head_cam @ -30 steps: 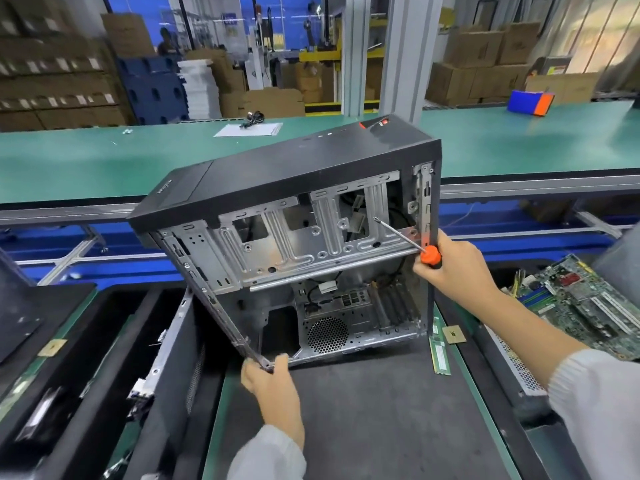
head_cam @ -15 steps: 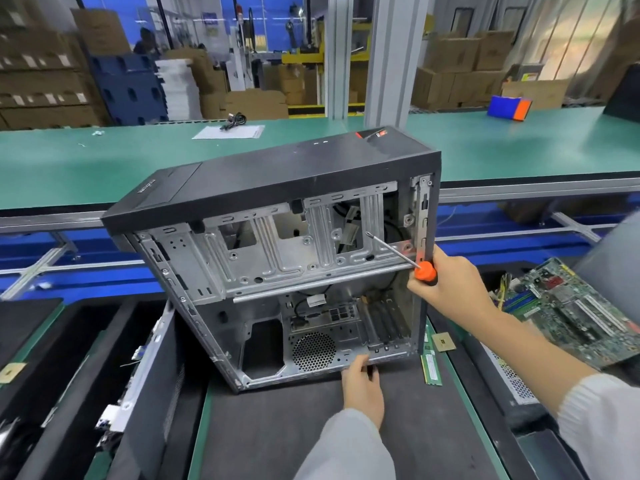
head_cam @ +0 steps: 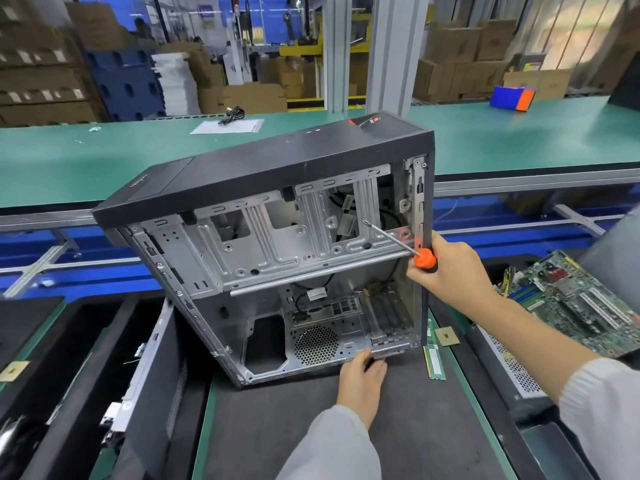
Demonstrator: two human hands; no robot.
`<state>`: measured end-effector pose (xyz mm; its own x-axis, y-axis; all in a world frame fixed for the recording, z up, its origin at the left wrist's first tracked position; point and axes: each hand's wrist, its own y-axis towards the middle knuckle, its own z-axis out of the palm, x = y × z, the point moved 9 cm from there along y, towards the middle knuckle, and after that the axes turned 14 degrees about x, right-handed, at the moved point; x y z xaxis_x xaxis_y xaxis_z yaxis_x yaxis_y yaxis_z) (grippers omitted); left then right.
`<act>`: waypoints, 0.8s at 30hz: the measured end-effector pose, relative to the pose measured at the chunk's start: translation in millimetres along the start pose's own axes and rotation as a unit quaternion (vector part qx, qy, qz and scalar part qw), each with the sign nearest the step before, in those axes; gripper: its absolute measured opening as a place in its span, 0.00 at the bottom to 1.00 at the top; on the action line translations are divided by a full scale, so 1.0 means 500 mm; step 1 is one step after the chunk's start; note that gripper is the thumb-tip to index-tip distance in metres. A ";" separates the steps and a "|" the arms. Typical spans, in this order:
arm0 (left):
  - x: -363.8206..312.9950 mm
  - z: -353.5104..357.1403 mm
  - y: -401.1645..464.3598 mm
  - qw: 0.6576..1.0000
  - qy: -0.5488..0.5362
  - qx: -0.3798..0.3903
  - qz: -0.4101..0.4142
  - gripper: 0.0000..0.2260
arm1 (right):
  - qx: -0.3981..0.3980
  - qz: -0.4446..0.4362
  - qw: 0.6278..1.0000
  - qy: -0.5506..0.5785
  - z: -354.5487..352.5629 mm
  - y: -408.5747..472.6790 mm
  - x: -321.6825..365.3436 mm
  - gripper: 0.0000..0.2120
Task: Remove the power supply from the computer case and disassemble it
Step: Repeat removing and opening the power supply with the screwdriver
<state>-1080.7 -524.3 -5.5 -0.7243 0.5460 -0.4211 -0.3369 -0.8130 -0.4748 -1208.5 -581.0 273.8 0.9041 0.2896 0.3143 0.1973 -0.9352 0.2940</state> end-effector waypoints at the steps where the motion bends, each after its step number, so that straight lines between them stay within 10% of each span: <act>1: 0.001 0.002 -0.002 1.000 0.000 0.002 -0.006 0.09 | 0.002 0.006 1.000 0.006 0.003 -0.001 -0.006 0.10; 24: 0.005 -0.031 -0.045 0.995 0.021 -0.095 -0.007 0.05 | 0.026 0.091 0.994 0.053 0.068 -0.057 -0.103 0.11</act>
<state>-1065.8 -501.5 -7.9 -0.6933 0.5683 -0.4431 -0.2240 -0.7544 -0.6171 -1247.9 -576.3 218.5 0.8822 0.1319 0.4520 0.0557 -0.9825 0.1779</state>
